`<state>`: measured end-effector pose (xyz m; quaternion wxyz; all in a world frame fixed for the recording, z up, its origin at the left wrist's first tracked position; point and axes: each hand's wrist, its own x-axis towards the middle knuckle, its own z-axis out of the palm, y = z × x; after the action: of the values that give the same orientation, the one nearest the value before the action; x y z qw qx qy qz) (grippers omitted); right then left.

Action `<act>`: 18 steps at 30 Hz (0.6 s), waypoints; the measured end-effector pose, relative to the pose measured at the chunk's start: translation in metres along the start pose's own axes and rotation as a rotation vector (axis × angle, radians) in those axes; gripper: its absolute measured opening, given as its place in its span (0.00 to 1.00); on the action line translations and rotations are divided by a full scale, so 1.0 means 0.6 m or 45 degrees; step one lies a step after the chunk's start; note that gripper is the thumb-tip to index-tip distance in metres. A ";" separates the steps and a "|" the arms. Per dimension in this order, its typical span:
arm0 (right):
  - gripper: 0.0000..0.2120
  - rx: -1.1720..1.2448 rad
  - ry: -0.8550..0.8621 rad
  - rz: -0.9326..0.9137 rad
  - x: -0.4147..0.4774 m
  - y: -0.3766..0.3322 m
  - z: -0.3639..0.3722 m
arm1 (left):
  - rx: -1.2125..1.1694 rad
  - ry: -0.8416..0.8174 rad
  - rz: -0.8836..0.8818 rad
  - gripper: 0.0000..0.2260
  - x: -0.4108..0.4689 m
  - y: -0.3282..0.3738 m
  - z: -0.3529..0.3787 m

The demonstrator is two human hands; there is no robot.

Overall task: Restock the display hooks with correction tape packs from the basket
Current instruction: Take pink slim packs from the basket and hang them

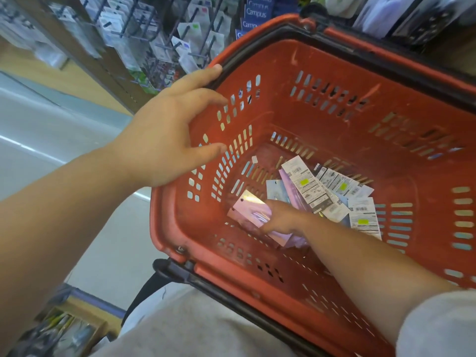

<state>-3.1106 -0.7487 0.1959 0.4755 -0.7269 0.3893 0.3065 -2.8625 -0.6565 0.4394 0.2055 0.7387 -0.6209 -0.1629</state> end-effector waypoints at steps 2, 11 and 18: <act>0.34 -0.031 -0.004 -0.029 0.004 -0.003 0.001 | 0.014 -0.001 0.002 0.31 -0.001 0.001 0.000; 0.30 -0.012 0.098 -0.131 0.012 -0.004 0.011 | 0.071 -0.015 -0.013 0.32 -0.002 0.000 0.001; 0.29 0.248 0.178 -0.209 -0.034 -0.028 -0.055 | 0.087 -0.038 0.011 0.32 -0.002 0.001 0.002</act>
<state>-3.1040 -0.7695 0.2323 0.5390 -0.7263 0.3885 0.1761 -2.8635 -0.6556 0.4387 0.1715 0.7402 -0.6322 -0.1516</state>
